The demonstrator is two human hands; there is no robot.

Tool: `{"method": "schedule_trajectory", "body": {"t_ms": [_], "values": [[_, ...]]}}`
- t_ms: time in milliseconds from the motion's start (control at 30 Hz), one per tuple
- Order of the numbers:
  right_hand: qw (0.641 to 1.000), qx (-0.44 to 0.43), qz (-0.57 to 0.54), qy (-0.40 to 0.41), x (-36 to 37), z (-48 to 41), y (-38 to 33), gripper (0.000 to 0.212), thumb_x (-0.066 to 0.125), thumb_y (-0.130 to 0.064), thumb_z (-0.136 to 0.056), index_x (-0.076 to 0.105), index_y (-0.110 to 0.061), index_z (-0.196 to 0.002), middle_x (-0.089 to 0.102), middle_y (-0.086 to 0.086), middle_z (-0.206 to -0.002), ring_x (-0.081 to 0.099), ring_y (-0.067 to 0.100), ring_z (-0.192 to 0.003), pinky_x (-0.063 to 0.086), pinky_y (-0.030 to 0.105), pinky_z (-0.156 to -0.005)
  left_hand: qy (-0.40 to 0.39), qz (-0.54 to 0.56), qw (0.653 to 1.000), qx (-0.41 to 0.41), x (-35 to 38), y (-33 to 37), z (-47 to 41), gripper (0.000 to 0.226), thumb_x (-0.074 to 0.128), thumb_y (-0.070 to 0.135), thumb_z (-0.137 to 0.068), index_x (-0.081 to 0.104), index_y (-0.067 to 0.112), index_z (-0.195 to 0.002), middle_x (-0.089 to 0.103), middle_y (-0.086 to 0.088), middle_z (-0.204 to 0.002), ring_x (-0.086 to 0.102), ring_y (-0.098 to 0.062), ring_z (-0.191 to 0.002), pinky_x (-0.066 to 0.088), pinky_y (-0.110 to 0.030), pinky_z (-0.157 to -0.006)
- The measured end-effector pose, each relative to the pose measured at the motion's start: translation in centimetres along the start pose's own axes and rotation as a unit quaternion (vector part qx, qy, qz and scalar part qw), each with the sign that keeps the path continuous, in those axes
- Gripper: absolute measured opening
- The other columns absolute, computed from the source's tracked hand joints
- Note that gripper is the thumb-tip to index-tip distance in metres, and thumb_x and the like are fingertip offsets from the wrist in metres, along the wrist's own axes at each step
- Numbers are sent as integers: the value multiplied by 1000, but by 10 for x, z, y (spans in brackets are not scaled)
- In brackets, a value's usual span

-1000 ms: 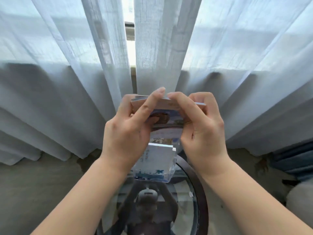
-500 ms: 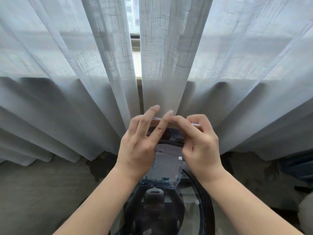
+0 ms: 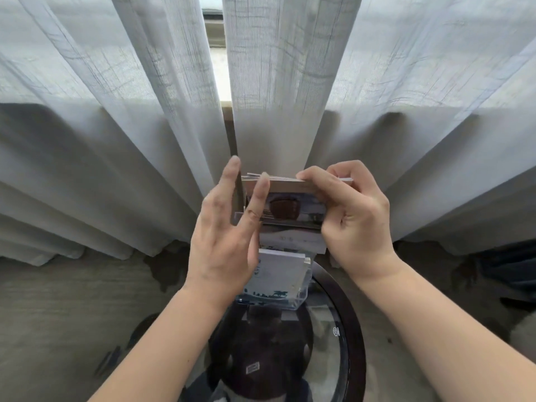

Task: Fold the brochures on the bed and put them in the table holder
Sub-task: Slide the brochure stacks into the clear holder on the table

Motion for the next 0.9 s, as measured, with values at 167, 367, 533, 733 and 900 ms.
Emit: {"method": "schedule_trajectory", "body": {"t_ms": [167,367,533,733,900], "values": [[1000,1,-1,6,1,9,7,60,35,8,-78,77,-13,-115,52,7,-99,55,11,-84,48,17,-82,-100,-40,989,-98,40,-5,69,90,73,11,-82,27,8,-159,15,-32,-162,34,-49,-143,38,-54,-113],[1000,-5,0,-8,9,19,10,58,36,9,-80,76,-12,-116,50,5,-100,55,15,-82,50,21,-79,-299,-68,946,-100,105,13,120,106,75,24,-76,14,21,-163,12,-19,-169,13,-44,-154,17,-53,-122],[1000,-19,-4,-17,12,33,11,54,39,8,-85,75,-13,-119,49,4,-102,56,18,-82,51,27,-75,-317,-73,938,-123,112,12,124,106,73,31,-79,8,24,-163,9,-17,-169,5,-42,-156,12,-56,-125],[1000,-18,-5,-17,15,55,3,60,42,23,-81,76,-10,-118,50,6,-101,56,19,-86,50,26,-77,-326,-75,933,-135,95,24,146,111,75,36,-78,5,23,-163,1,-17,-170,4,-44,-155,18,-59,-123],[998,-53,-10,-23,13,69,-17,51,54,24,-85,75,-9,-118,52,9,-102,57,18,-98,46,19,-86,-334,-72,929,-146,84,32,162,111,79,35,-73,16,21,-163,4,-18,-170,7,-44,-155,22,-60,-120]]}}
Point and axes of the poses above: each hand's wrist, its own z-axis away from the middle knuckle, its own x-axis out of the palm, y = z × x, the point moved 10 cm from there along -z, towards the middle knuckle
